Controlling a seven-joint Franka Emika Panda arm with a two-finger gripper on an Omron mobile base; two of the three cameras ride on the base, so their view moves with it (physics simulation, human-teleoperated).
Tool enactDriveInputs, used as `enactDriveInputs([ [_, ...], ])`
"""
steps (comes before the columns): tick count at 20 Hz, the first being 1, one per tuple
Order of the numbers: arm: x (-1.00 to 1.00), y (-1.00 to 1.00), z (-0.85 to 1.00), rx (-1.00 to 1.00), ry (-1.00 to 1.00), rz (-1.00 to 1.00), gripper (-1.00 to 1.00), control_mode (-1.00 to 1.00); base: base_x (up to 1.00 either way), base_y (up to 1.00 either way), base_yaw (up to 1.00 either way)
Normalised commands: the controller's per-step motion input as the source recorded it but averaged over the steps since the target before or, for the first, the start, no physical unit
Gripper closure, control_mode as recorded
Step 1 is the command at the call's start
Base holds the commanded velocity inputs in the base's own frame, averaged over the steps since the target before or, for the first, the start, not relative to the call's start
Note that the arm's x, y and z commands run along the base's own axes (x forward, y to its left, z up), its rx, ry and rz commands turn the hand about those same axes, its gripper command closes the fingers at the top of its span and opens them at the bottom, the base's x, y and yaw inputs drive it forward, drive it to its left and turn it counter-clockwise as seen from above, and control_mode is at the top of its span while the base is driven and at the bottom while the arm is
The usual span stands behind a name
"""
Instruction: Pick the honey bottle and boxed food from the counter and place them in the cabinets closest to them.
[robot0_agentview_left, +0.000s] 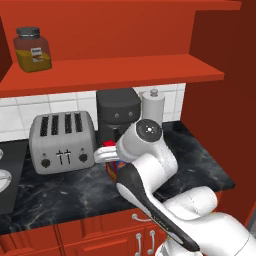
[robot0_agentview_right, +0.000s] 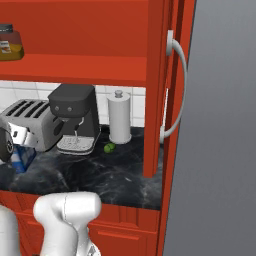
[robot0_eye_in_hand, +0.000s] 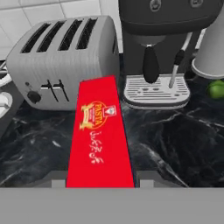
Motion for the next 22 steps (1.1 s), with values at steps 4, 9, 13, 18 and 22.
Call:
enactDriveInputs([
  [4, -0.93, -0.22, 0.29, 0.03, -0.05, 0.0, 1.0, -1.0, 0.0, 0.0, 0.0],
  [9, -0.81, -0.23, 0.41, 0.04, -0.1, 0.0, 1.0, -1.0, 0.0, 0.0, 0.0],
  [13, -0.55, -0.17, 0.62, 0.07, -0.14, 0.0, 1.0, -1.0, 0.0, 0.0, 0.0],
  [18, -0.49, -0.18, 0.67, 0.07, -0.14, 0.0, 1.0, -1.0, 0.0, 0.0, 0.0],
  [22, -0.46, -0.22, 0.67, 0.07, -0.11, 0.0, 1.0, -1.0, 0.0, 0.0, 0.0],
])
